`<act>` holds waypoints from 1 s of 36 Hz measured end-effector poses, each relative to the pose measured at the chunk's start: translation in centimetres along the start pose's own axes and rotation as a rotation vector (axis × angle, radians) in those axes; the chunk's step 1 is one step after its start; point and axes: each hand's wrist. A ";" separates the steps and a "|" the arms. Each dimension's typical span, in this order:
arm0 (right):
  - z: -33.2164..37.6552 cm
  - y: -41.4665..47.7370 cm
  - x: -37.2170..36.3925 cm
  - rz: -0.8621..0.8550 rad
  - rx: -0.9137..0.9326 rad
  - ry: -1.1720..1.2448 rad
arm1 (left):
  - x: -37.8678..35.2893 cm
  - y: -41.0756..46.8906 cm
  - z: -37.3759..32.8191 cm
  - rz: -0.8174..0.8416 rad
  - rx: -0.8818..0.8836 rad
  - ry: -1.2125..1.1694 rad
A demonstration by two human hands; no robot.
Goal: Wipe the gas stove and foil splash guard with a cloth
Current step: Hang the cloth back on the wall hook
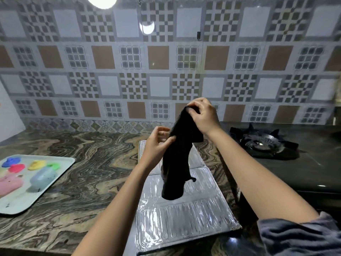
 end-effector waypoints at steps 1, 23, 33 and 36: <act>-0.2 0.2 0.4 0.007 0.008 -0.008 | -0.5 0.1 0.0 0.037 0.003 -0.009; -14.8 8.5 9.2 -0.146 -0.041 -0.062 | -9.9 15.1 -6.3 -0.081 -0.085 -0.098; -20.2 17.9 9.2 -0.337 0.025 -0.037 | -11.7 25.9 -11.5 -0.162 -0.128 -0.127; -20.6 21.2 9.0 -0.396 0.072 -0.070 | -11.7 29.0 -13.1 -0.184 -0.123 -0.163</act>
Point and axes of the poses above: each hand's wrist, its own y-axis towards the middle knuckle, its own x-axis out of the back of the hand, z = x × y, and after that the axes turned 14 degrees about x, right-handed
